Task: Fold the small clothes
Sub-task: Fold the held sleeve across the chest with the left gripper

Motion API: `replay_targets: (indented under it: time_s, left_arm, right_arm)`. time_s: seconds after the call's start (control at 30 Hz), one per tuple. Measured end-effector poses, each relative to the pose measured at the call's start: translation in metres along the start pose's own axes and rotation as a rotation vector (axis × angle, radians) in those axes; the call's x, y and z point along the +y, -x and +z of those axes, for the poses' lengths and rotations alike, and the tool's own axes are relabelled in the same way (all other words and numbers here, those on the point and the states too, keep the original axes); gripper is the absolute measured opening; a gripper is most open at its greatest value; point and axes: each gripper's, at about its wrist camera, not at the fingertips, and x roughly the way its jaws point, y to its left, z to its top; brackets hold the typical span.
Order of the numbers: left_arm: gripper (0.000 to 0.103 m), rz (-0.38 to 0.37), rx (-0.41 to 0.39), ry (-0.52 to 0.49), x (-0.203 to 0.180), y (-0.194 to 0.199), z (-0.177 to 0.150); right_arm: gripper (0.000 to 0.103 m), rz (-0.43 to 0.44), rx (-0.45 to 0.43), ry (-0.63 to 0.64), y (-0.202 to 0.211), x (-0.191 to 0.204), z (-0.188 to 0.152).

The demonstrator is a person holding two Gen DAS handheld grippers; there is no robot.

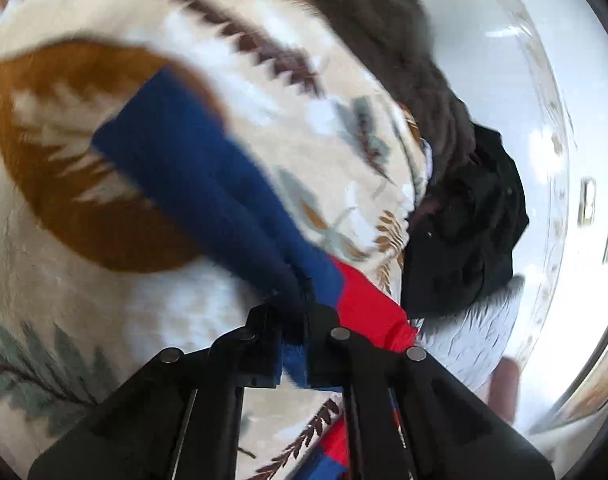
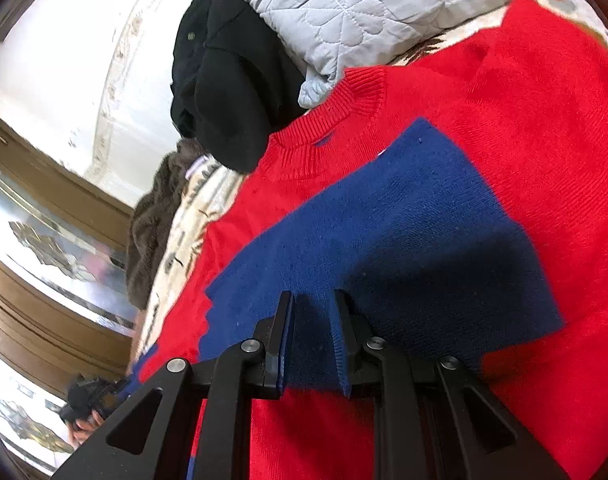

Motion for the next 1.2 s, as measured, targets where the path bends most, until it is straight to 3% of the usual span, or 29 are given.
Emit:
replay_targets:
  time_s: [0.1, 0.33, 0.47, 0.7, 0.83, 1.07, 1.13, 1.2]
  left_arm:
    - [0.005, -0.011, -0.016, -0.149, -0.044, 0.01, -0.018]
    - [0.005, -0.086, 0.064, -0.325, -0.128, -0.005, -0.068]
    - [0.005, -0.089, 0.122, -0.388, -0.169, -0.028, -0.1]
    - [0.005, -0.039, 0.204, -0.492, -0.23, -0.081, -0.165]
    - [0.005, -0.023, 0.259, -0.535, -0.256, -0.119, -0.206]
    - [0.005, 0.072, 0.349, -0.605, -0.271, -0.191, -0.273]
    - [0.007, 0.122, 0.375, -0.625, -0.267, -0.208, -0.289]
    - [0.026, 0.186, 0.411, -0.65, -0.26, -0.225, -0.305]
  right_arm:
    - [0.024, -0.058, -0.018, 0.017, 0.018, -0.001, 0.002]
    - [0.031, -0.123, -0.069, -0.049, 0.081, -0.029, -0.004]
    - [0.036, -0.134, -0.101, -0.062, 0.105, -0.046, -0.012]
    - [0.037, -0.083, -0.143, -0.19, 0.123, -0.082, -0.011]
    - [0.037, -0.117, -0.138, -0.166, 0.124, -0.083, -0.009]
    - [0.037, -0.086, -0.145, -0.225, 0.133, -0.096, -0.008]
    - [0.037, -0.082, -0.147, -0.23, 0.134, -0.098, -0.007]
    - [0.037, -0.086, -0.144, -0.235, 0.133, -0.099, -0.008]
